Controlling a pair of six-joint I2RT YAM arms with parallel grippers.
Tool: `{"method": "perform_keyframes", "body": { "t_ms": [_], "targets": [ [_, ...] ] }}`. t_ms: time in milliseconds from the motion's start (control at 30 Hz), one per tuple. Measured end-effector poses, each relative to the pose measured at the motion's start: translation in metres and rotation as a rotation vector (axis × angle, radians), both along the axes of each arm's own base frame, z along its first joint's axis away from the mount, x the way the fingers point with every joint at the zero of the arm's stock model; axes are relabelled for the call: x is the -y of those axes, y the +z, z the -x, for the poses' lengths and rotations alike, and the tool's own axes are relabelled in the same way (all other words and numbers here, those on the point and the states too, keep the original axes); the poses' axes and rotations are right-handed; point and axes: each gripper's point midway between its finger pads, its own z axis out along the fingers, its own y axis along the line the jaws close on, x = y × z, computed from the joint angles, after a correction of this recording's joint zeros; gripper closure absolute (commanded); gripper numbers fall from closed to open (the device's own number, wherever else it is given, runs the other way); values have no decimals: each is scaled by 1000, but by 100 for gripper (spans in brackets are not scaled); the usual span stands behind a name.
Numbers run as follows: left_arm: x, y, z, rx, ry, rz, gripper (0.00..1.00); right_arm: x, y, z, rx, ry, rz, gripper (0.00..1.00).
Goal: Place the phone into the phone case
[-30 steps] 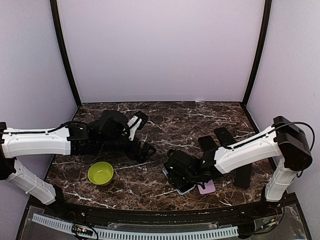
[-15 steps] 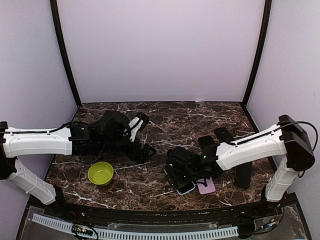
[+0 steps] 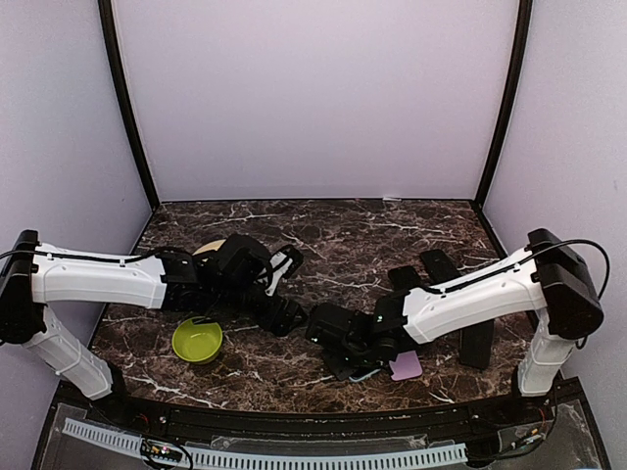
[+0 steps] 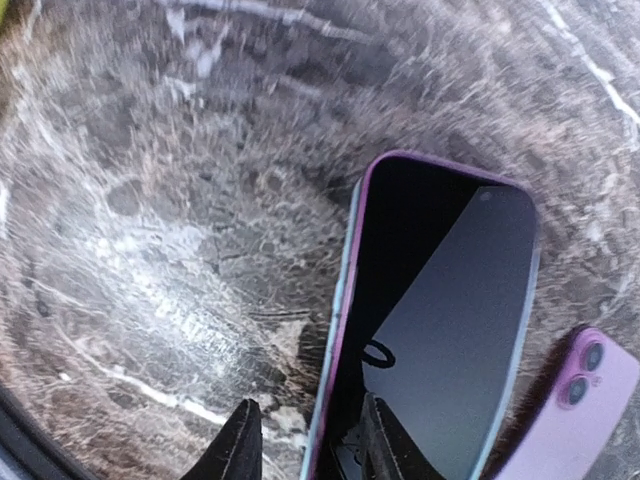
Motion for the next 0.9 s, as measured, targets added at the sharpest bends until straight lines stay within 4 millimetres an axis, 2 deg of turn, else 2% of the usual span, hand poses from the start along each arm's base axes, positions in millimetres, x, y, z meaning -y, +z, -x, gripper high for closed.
{"method": "perform_keyframes", "body": {
  "t_ms": [67, 133, 333, 500, 900],
  "targets": [
    [0, 0, 0, 0, 1, -1, 19, 0, -9, 0, 18, -2, 29, 76],
    [0, 0, 0, 2, 2, -2, 19, 2, -9, -3, 34, -17, 35, 81],
    [-1, 0, -1, 7, 5, -5, 19, 8, -11, -8, 59, -94, 31, 84],
    [-3, 0, -3, 24, 6, -17, 19, 14, -14, -8, 60, -129, 27, 71],
    [-7, -2, -7, 39, 7, -42, 19, 22, -19, 0, 61, -130, 54, 68]
  ]
}}
